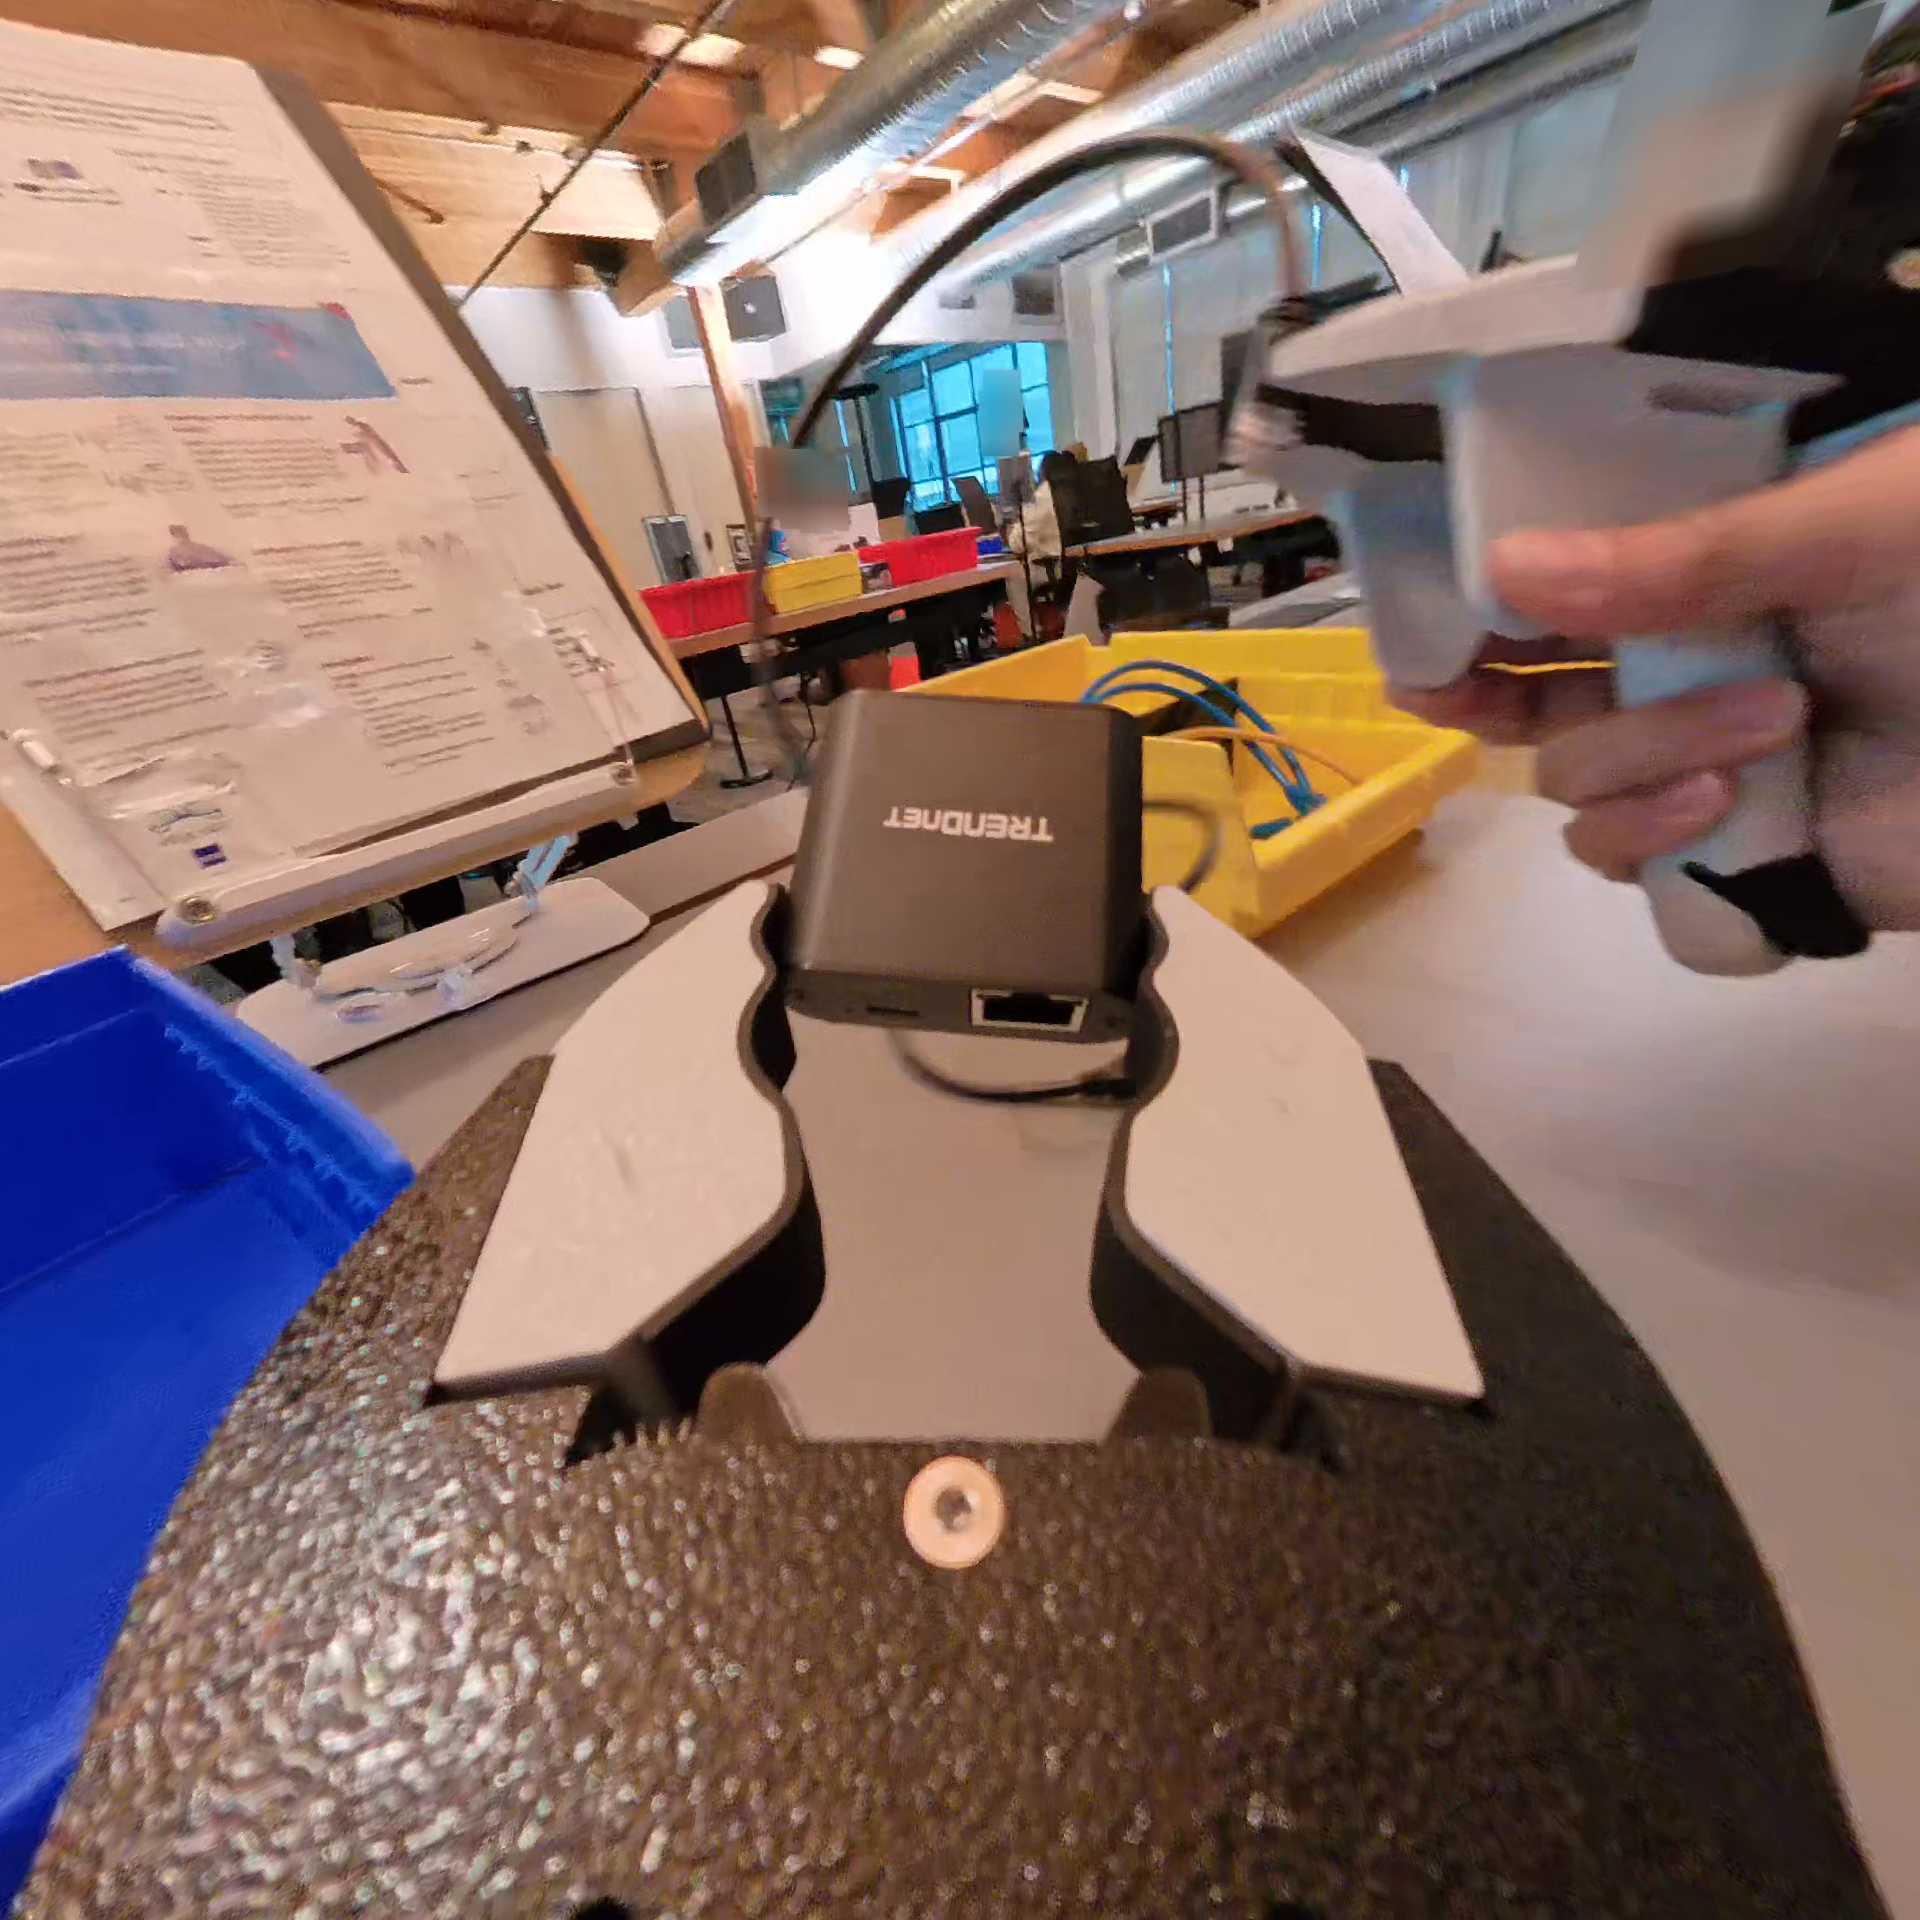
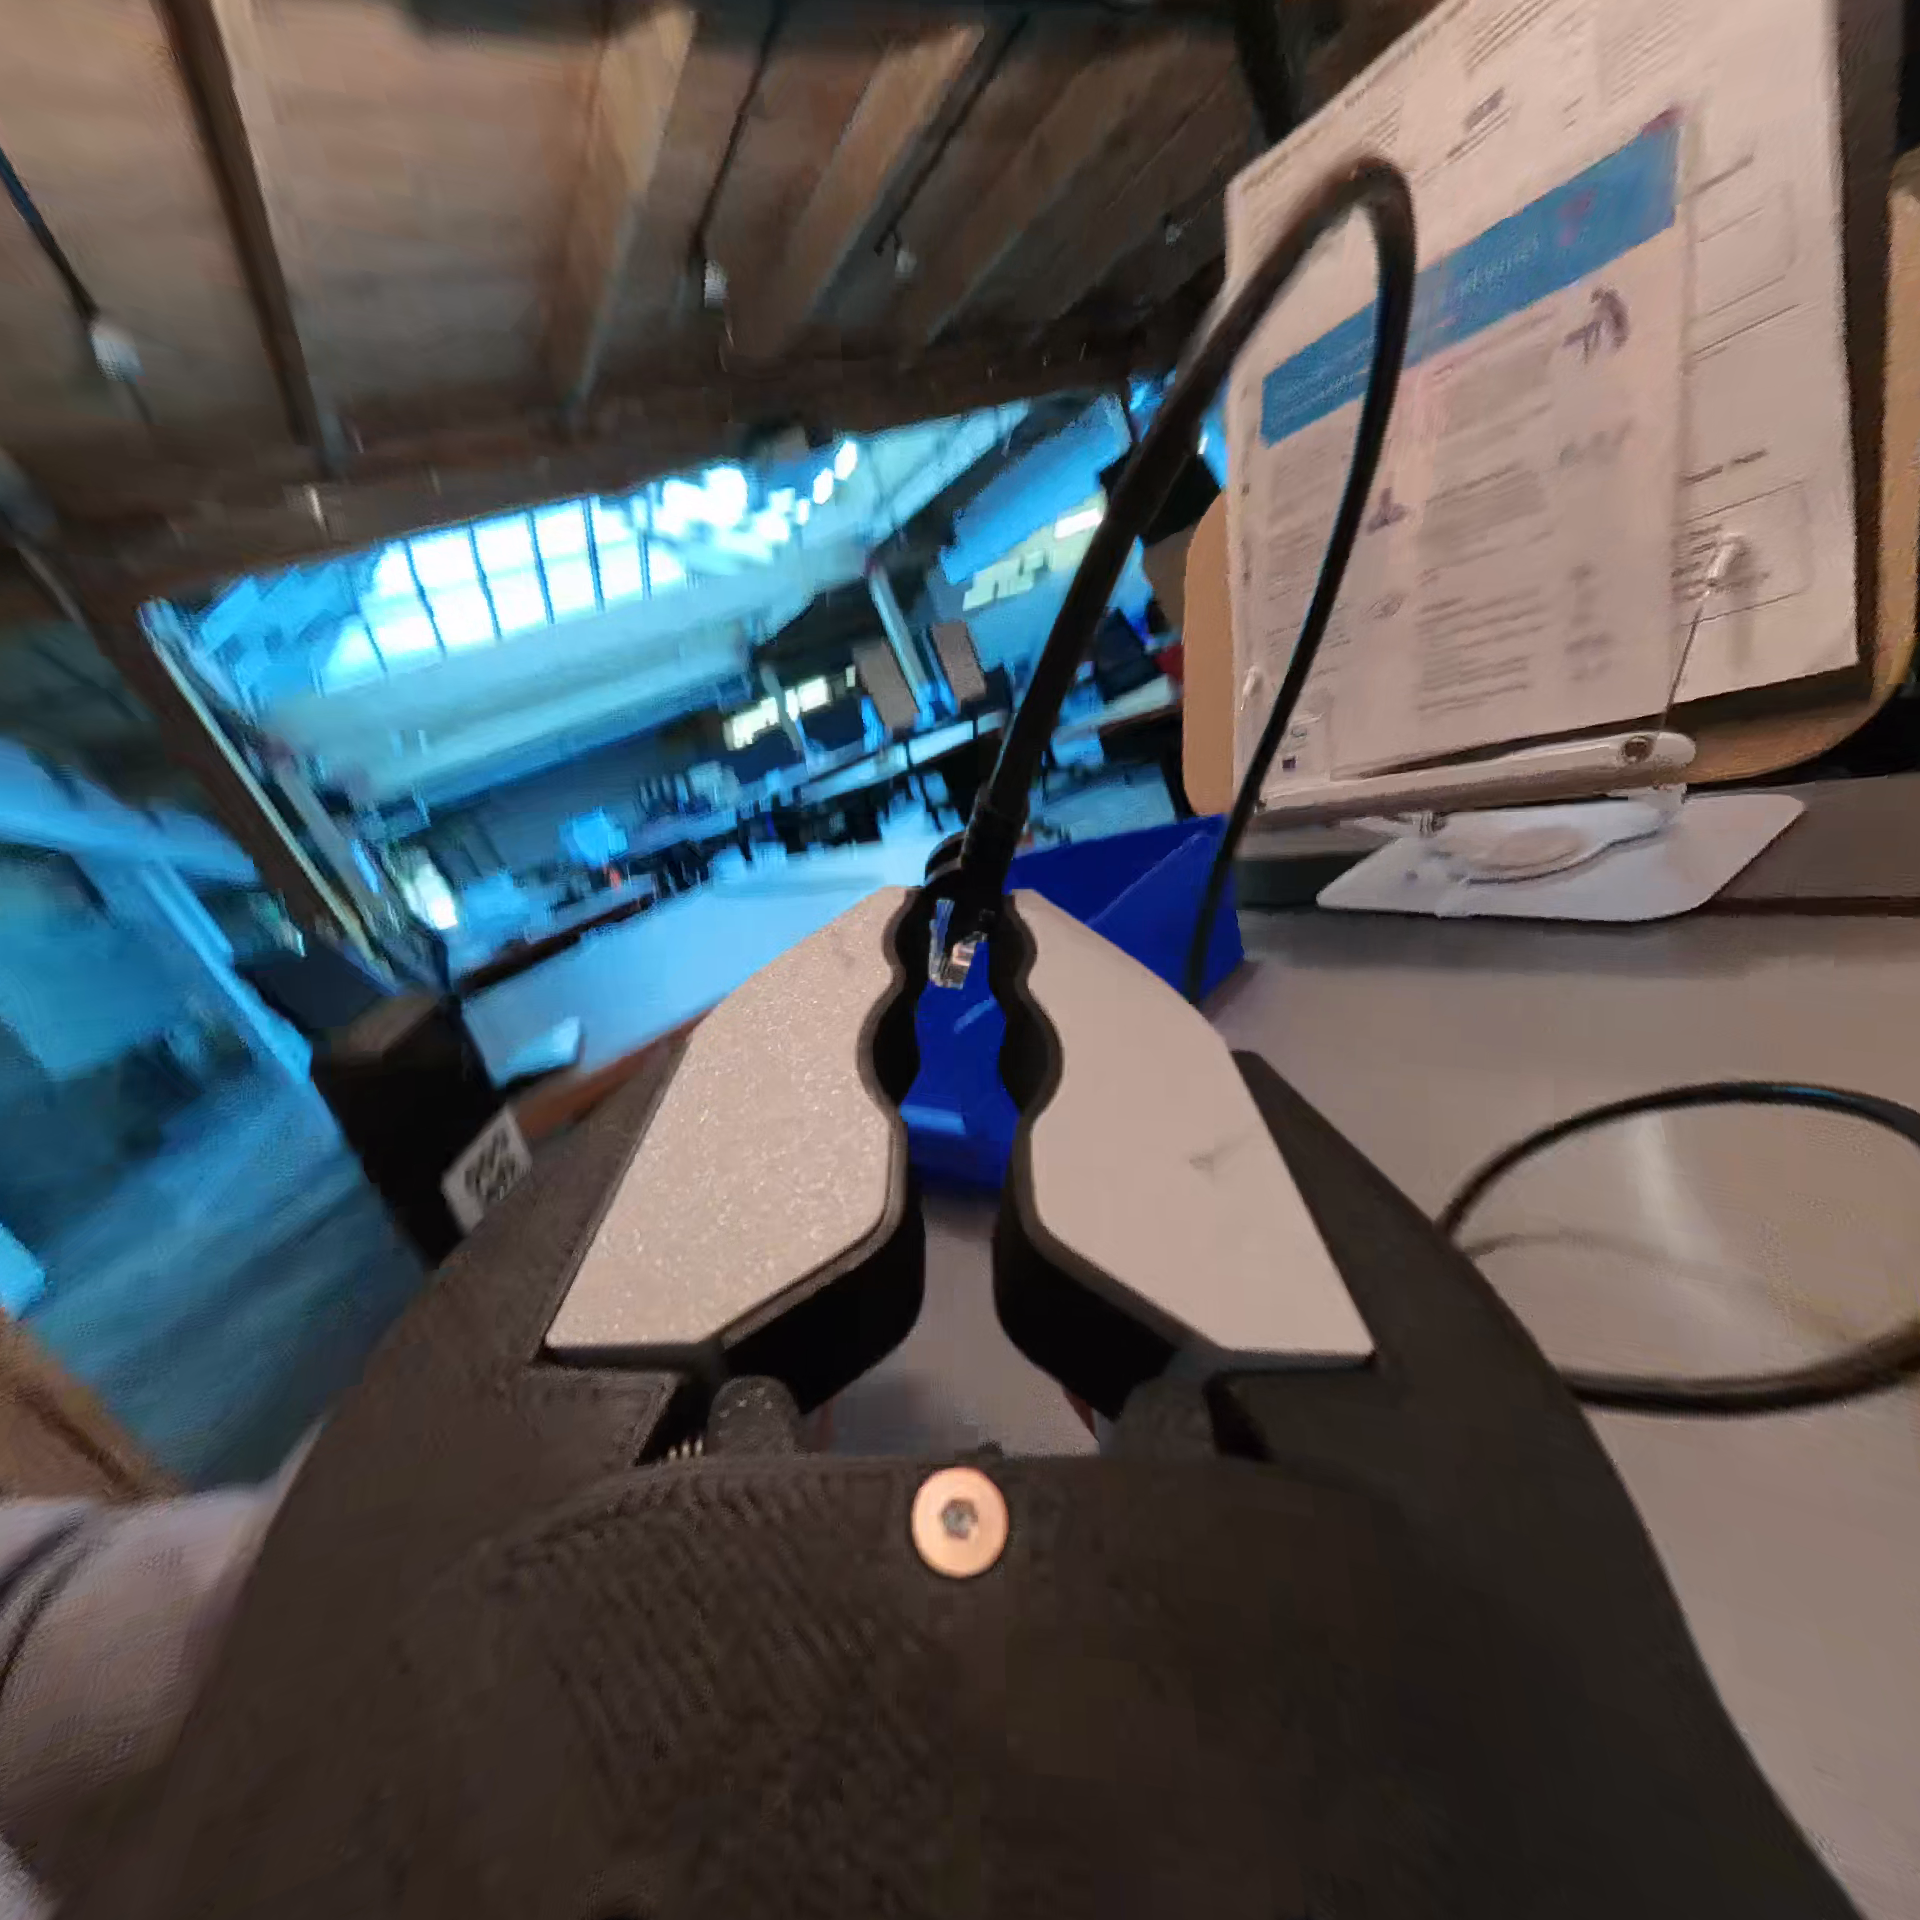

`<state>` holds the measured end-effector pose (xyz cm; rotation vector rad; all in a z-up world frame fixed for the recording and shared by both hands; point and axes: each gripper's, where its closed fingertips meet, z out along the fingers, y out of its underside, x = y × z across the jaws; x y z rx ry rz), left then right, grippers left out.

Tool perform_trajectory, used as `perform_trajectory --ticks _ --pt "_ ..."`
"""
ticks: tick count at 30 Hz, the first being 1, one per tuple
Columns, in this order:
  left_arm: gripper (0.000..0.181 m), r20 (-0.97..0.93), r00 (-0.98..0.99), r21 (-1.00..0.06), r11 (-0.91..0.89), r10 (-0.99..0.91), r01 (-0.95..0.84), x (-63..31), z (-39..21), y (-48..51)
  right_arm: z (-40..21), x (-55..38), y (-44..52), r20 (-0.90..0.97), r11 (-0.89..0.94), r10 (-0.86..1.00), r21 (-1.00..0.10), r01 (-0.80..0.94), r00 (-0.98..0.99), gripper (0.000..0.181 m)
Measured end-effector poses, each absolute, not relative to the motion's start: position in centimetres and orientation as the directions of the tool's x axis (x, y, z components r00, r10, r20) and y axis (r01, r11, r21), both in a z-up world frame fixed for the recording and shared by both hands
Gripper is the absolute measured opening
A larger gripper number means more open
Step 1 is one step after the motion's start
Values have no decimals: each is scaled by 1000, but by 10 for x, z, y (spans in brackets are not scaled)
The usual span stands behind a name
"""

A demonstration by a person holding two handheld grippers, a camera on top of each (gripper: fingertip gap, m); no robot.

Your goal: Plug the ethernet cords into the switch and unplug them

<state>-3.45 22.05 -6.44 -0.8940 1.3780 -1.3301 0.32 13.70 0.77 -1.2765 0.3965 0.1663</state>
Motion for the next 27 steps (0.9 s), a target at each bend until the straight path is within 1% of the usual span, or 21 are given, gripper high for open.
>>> perform_trajectory --ticks 1,3,4,5,7,9,12,15,17,19,20,22,23,24,25,27 --pt "62 -159 -242 -985 135 -957 111 -34 -65 224 9 3 132 -352 243 -99 -916 -320 931 14" --pt "62 -199 -229 -979 184 -953 83 -33 -73 231 32 -2 113 -277 261 -41 -930 -257 960 13" --pt "62 -216 -223 -976 203 -951 78 -33 -77 234 43 1 102 -264 267 -46 -933 -242 964 13" --pt "62 -218 -223 -976 208 -950 69 -32 -81 236 57 2 89 -235 297 -39 -931 -213 971 14" --pt "62 -200 -223 -980 193 -954 55 -30 -84 239 82 -1 67 -218 332 25 -919 -213 976 14" --pt "62 -192 -226 -981 185 -955 50 -30 -86 240 101 0 46 -166 336 43 -926 -171 985 14" --pt "62 -197 -228 -980 195 -953 35 -28 -90 241 137 9 12 -106 373 45 -921 -116 993 13" --pt "62 -195 -236 -980 195 -952 23 -27 -94 240 159 30 -13 -51 344 32 -937 -59 998 14" --pt "62 -195 -248 -980 198 -949 12 -26 -97 237 159 59 -23 -52 296 -17 -954 -45 998 13" --pt "62 -199 -252 -979 202 -947 12 -25 -98 235 143 78 -25 -90 222 58 -970 -101 994 14" --pt "62 -202 -257 -978 207 -945 10 -25 -98 234 132 94 -25 -136 210 41 -967 -142 990 13" --pt "62 -212 -264 -976 217 -941 8 -25 -99 231 108 107 -22 -195 194 100 -958 -212 976 13" --pt "62 -217 -265 -975 222 -940 9 -25 -99 231 97 118 -21 -258 204 83 -941 -269 963 13" --pt "62 -219 -271 -974 226 -937 6 -25 -100 229 88 119 -19 -293 213 111 -926 -311 950 13" --pt "62 -221 -274 -974 228 -936 4 -25 -100 229 80 117 -17 -303 214 145 -920 -329 942 13" --pt "62 -225 -274 -973 232 -935 7 -25 -100 228 65 120 -14 -326 223 143 -909 -351 935 13"
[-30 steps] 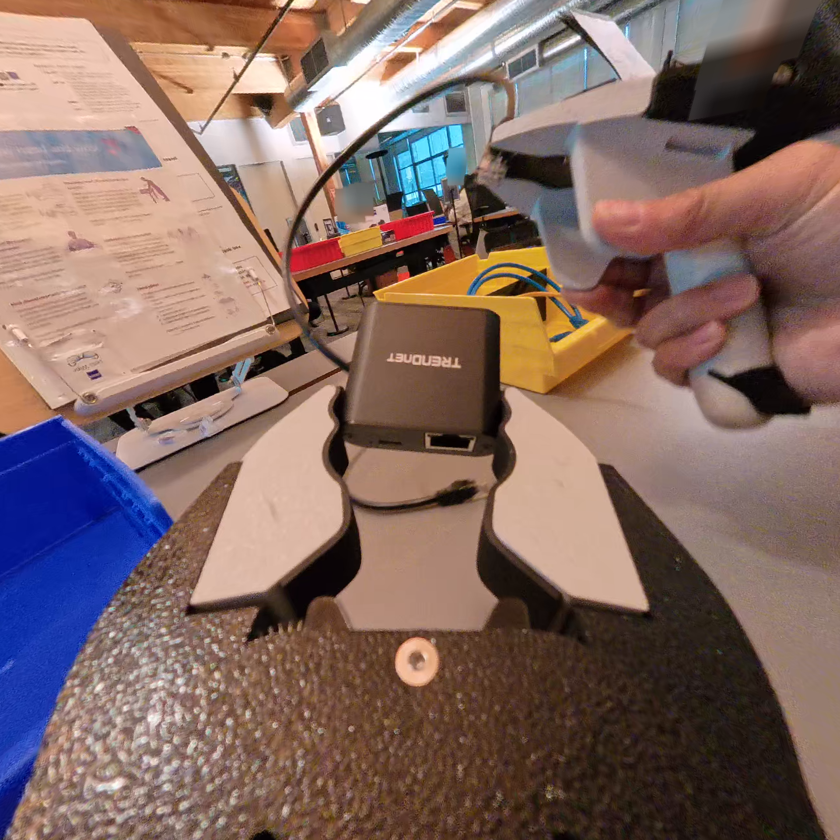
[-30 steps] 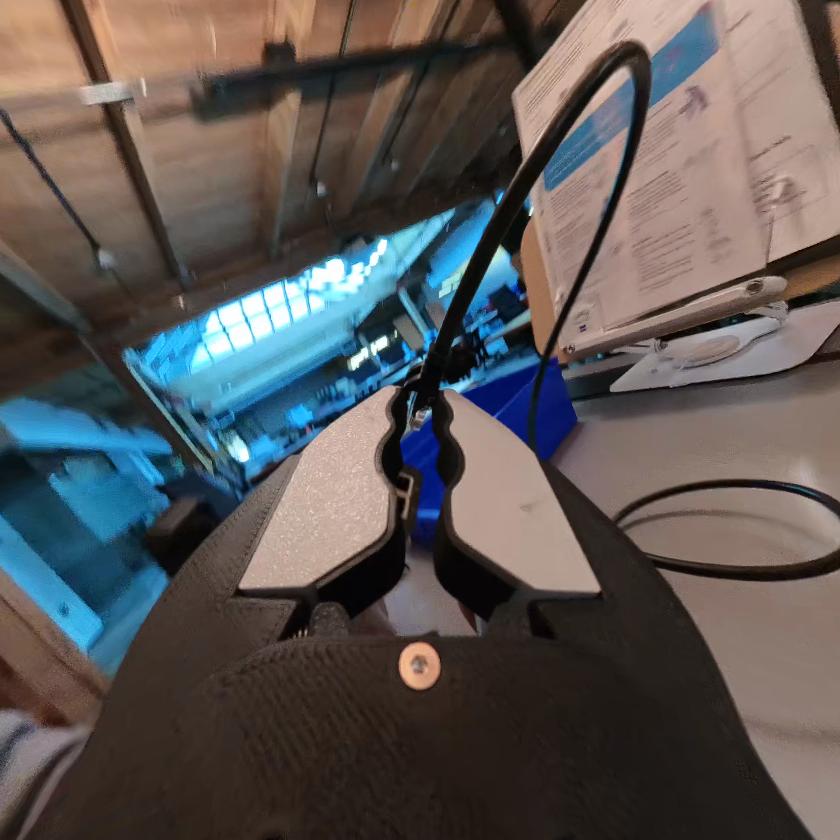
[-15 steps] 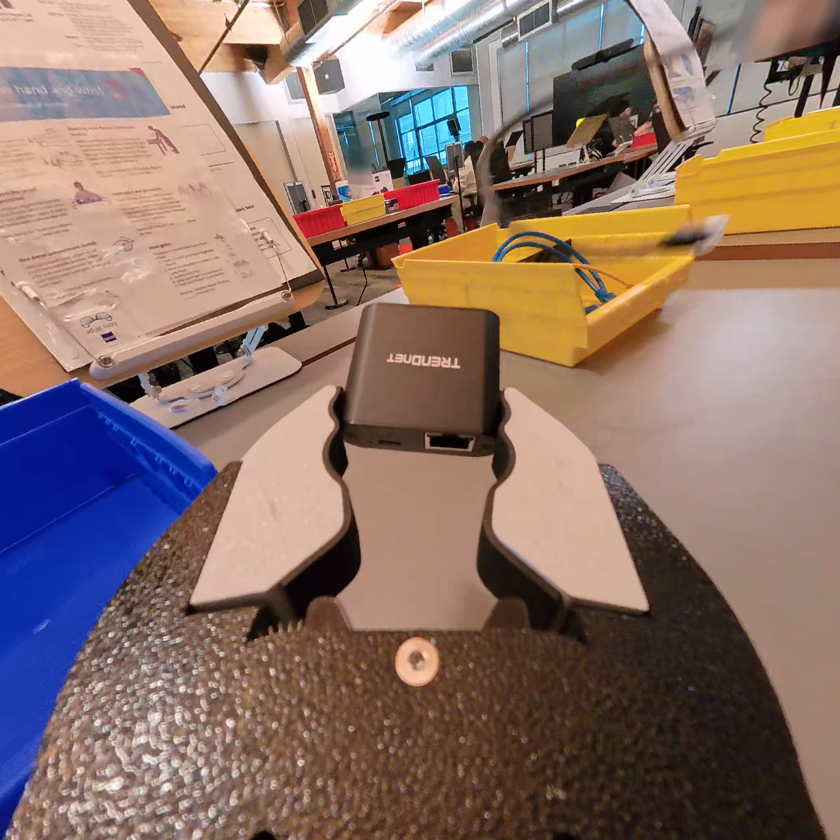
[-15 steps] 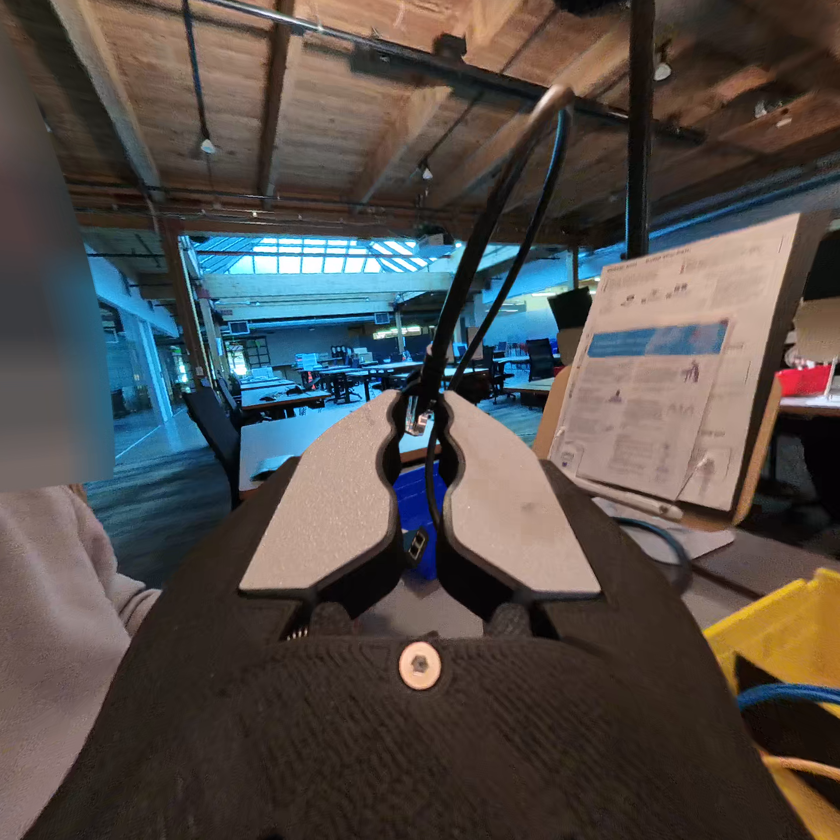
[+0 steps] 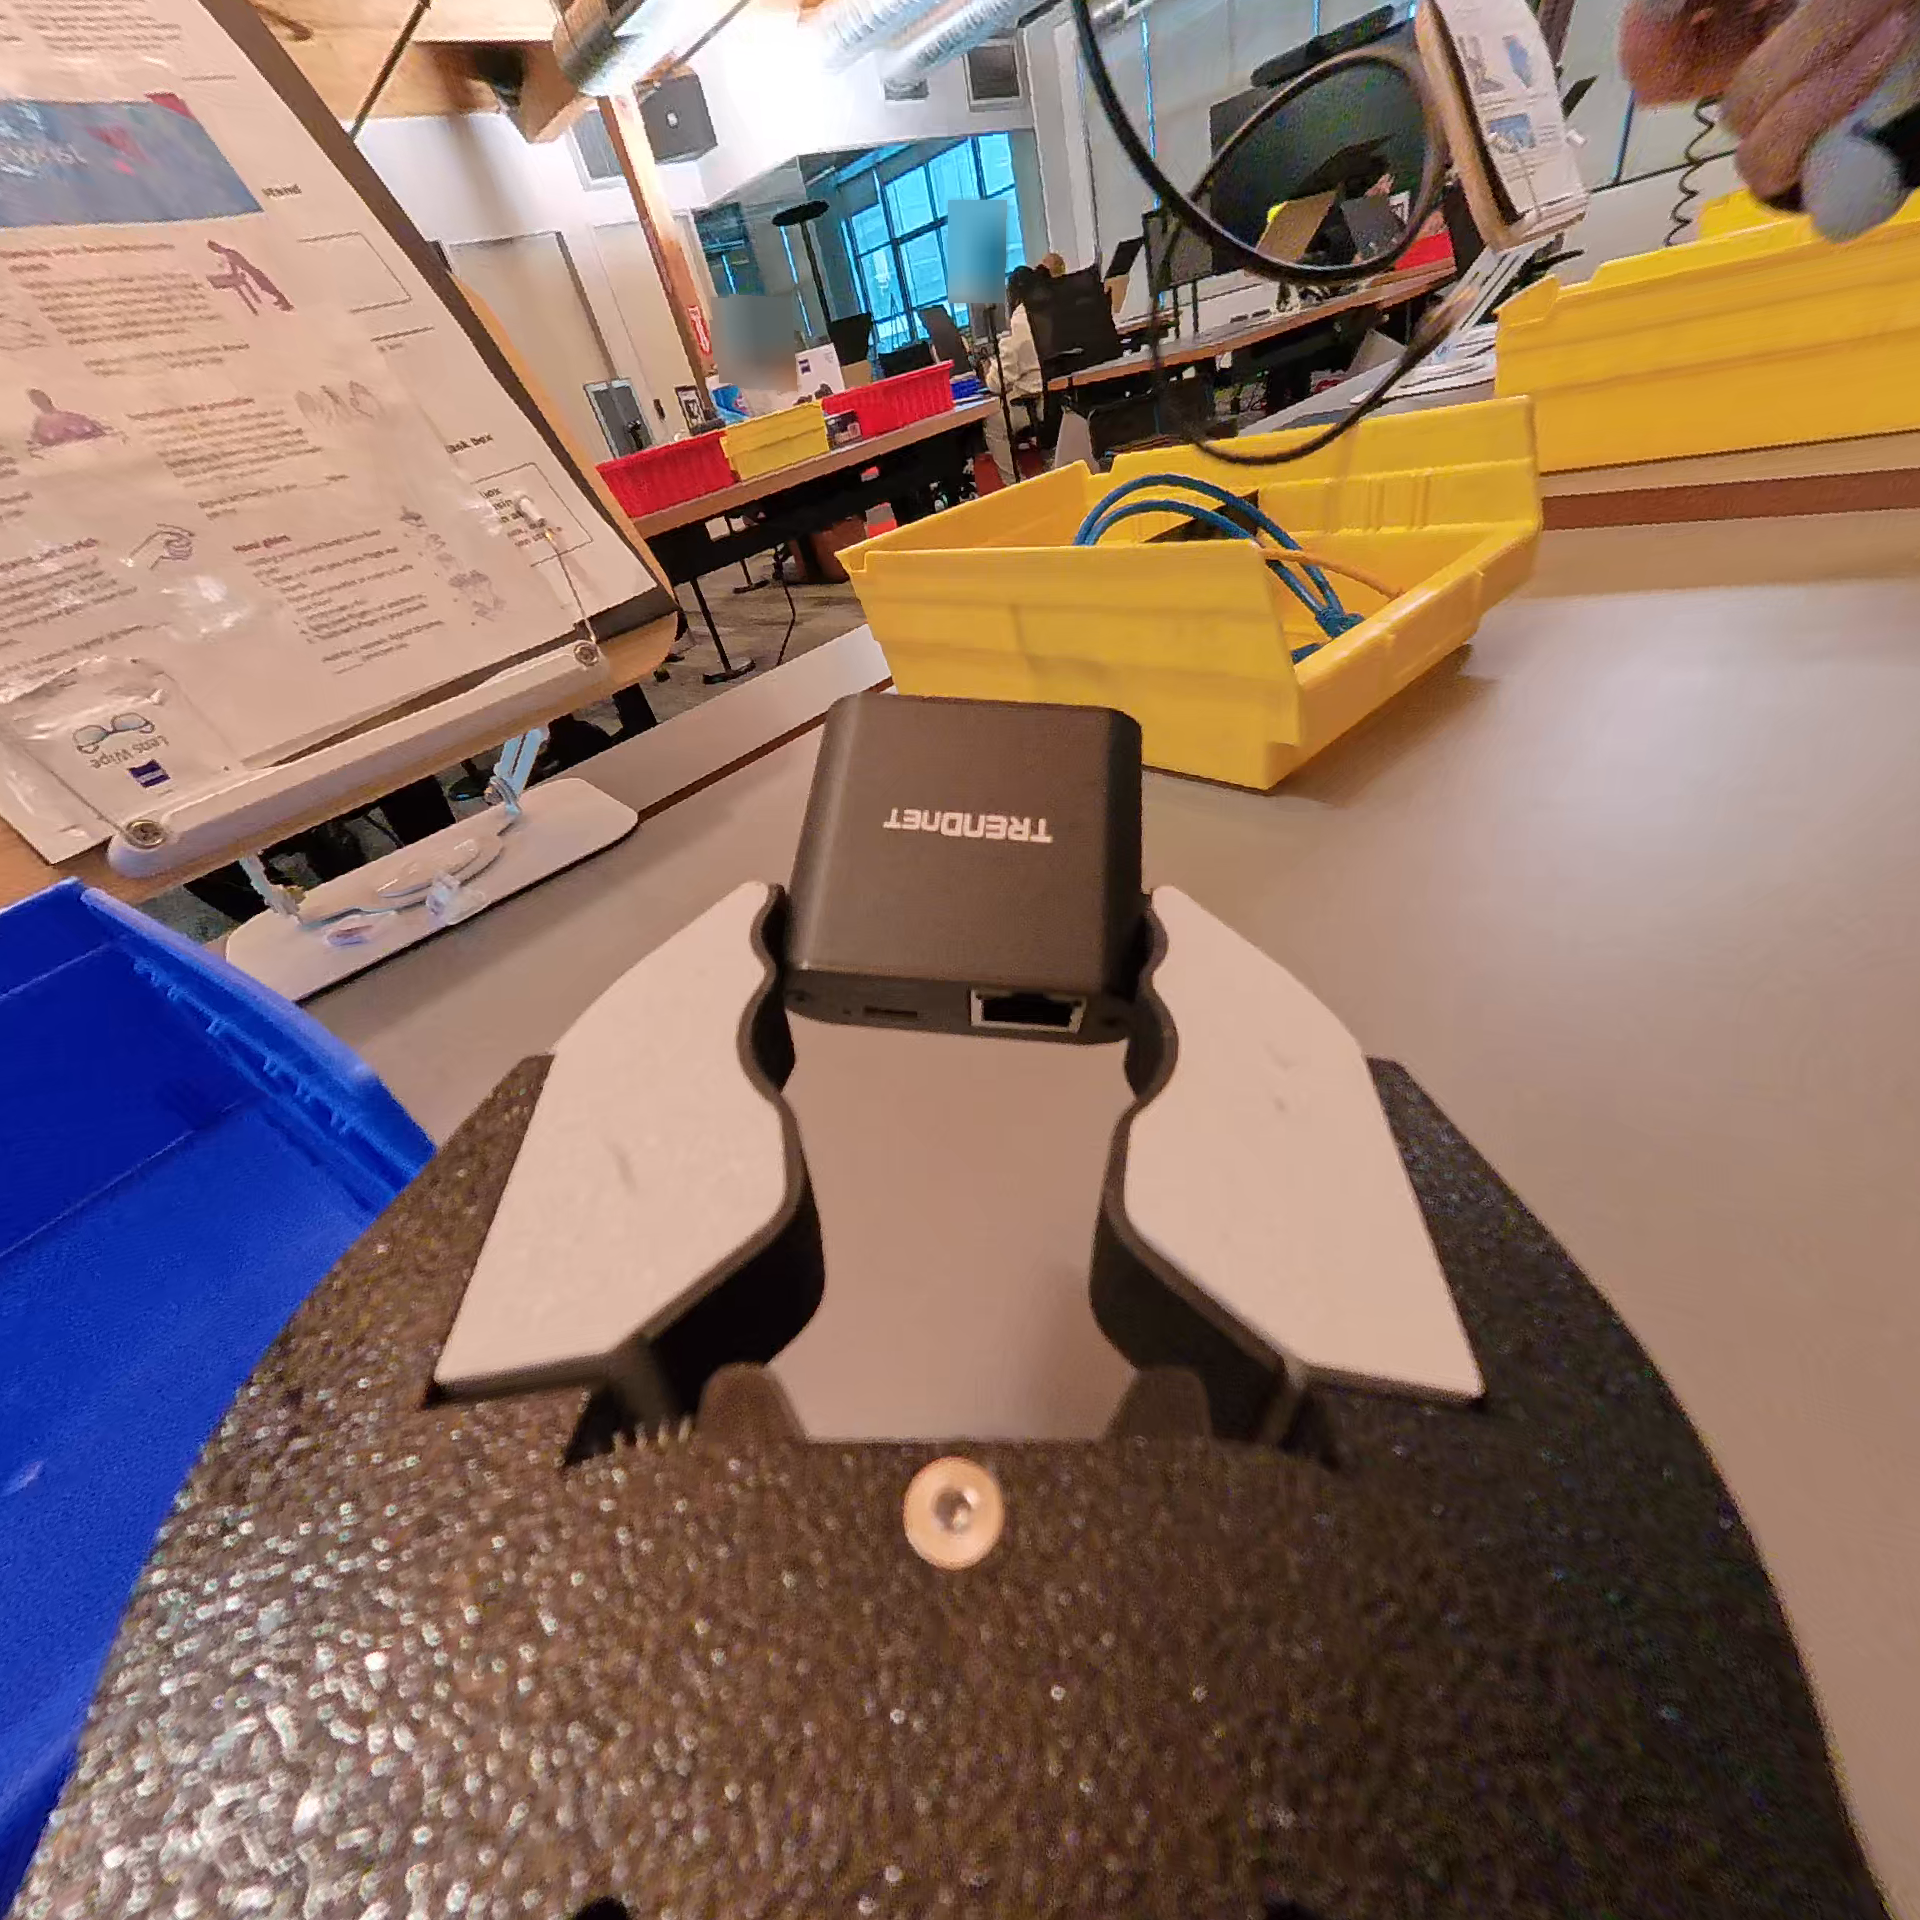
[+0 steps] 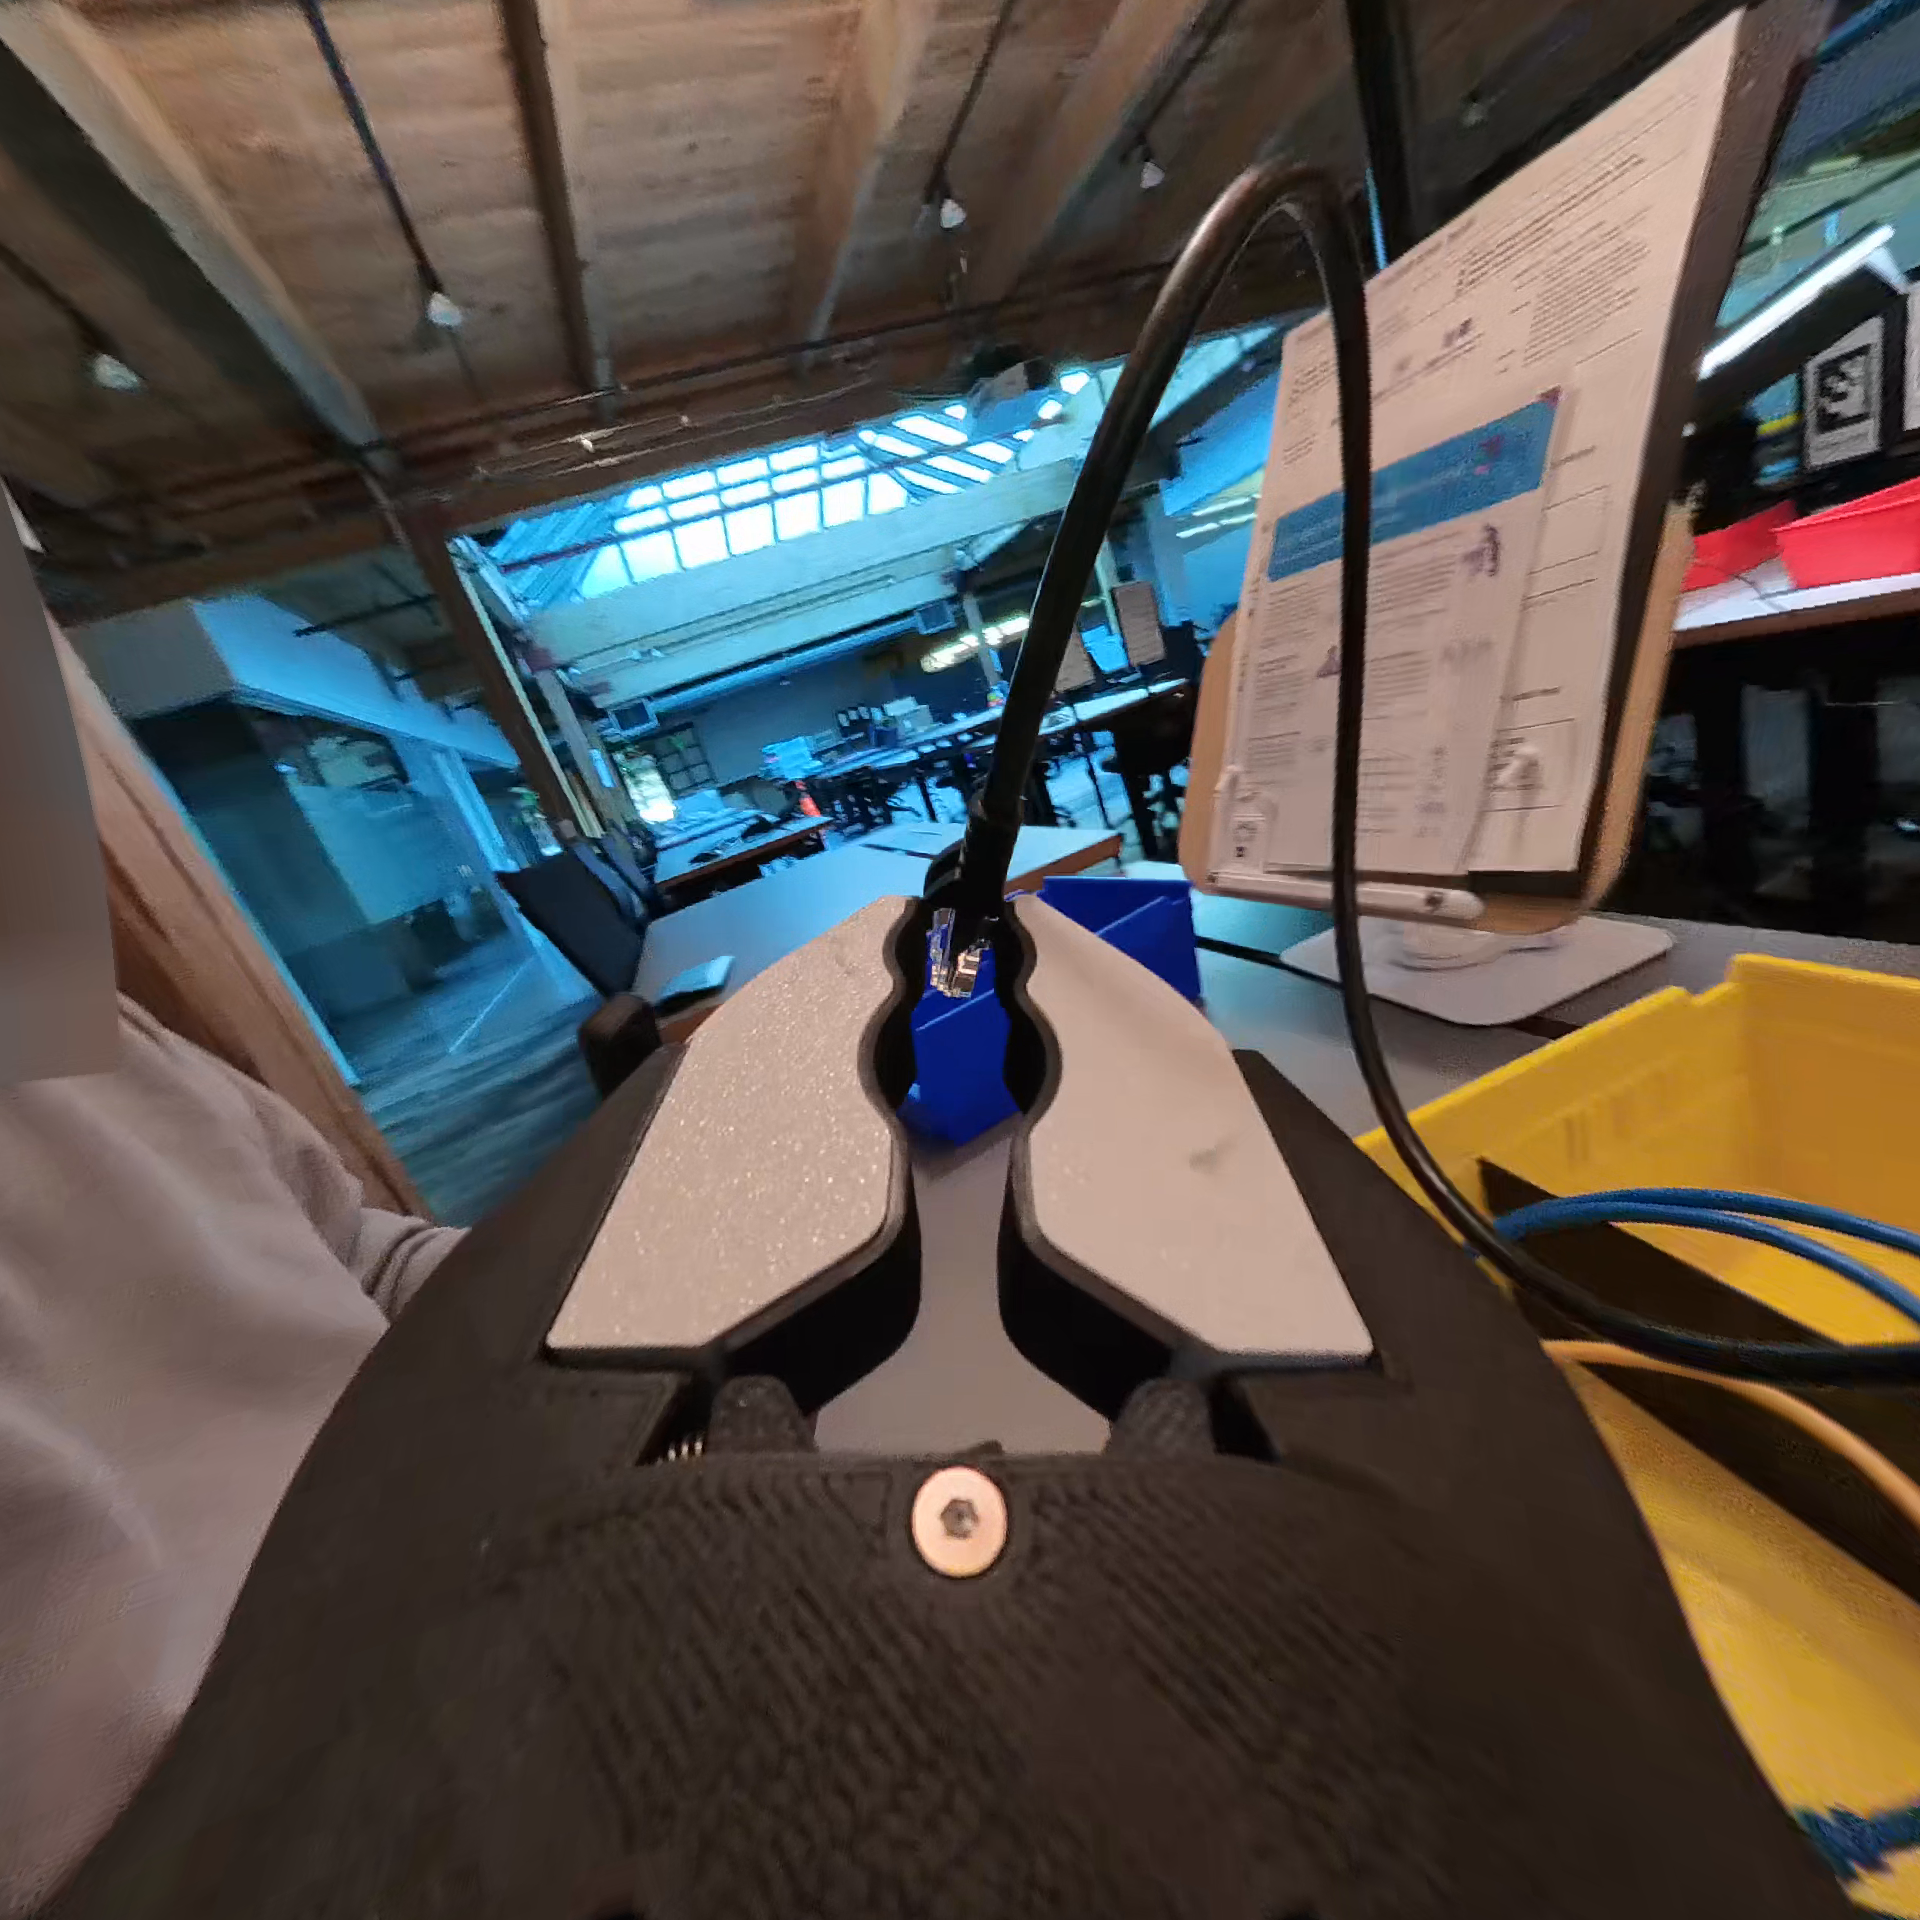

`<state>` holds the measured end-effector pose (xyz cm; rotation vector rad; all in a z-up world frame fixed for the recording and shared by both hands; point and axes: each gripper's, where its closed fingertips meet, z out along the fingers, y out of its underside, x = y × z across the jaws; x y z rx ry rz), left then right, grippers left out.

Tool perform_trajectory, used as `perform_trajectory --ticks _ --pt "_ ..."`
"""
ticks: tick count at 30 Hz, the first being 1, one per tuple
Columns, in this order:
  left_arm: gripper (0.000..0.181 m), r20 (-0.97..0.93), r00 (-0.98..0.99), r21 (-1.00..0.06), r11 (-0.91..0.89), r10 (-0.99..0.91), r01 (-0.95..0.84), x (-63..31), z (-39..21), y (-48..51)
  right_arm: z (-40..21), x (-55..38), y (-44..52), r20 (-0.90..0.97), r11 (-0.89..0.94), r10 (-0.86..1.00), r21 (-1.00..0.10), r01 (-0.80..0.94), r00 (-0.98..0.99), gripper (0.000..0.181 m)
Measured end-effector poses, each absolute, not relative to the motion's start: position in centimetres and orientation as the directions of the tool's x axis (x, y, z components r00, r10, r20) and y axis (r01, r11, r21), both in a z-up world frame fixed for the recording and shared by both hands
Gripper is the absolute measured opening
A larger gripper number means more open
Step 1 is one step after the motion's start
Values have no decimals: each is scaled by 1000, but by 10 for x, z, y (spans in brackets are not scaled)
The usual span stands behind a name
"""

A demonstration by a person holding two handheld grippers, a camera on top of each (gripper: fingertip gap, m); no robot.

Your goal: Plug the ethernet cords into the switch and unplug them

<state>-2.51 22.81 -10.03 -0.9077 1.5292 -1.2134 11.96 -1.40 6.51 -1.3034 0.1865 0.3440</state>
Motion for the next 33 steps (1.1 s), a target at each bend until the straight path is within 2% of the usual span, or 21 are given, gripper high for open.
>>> perform_trajectory --ticks 3,5,7,9,17,20,21,23,26,28,29,31,33 --pt "62 -226 -278 -972 233 -934 8 -25 -100 227 68 112 -10 -359 290 205 -866 -407 910 13" --pt "62 -224 -280 -973 232 -934 6 -25 -101 227 76 98 -3 -295 272 210 -898 -346 932 13" --pt "62 -220 -284 -974 227 -933 7 -25 -101 227 70 103 5 -259 199 122 -939 -279 958 13" --pt "62 -220 -288 -974 228 -932 6 -25 -101 226 58 114 9 -274 142 75 -949 -282 959 13" --pt "62 -205 -296 -977 213 -933 8 -27 -100 226 16 154 8 -286 92 -135 -957 -275 949 13" --pt "62 -196 -298 -979 204 -934 6 -27 -100 227 -16 169 5 -347 -54 -267 -926 -374 899 13" --pt "62 -194 -299 -980 201 -934 6 -27 -100 227 -39 176 1 -339 -161 -353 -896 -413 872 17" --pt "62 -192 -302 -980 201 -934 4 -27 -101 227 -86 193 -18 -206 -361 -561 -811 -461 802 24" --pt "62 -189 -309 -980 199 -932 1 -27 -101 226 -118 207 -42 38 -517 -686 -728 -450 726 35" --pt "62 -190 -312 -980 199 -931 1 -27 -101 225 -119 206 -46 80 -526 -707 -723 -448 702 59" --pt "62 -188 -316 -980 199 -930 -1 -27 -101 224 -116 205 -47 84 -519 -713 -731 -443 696 64" --pt "62 -188 -324 -980 200 -927 -4 -27 -102 223 -100 196 -37 59 -479 -694 -782 -399 717 87" --pt "62 -187 -337 -980 201 -923 -6 -28 -103 221 -77 168 -5 -46 -381 -594 -863 -332 803 85"
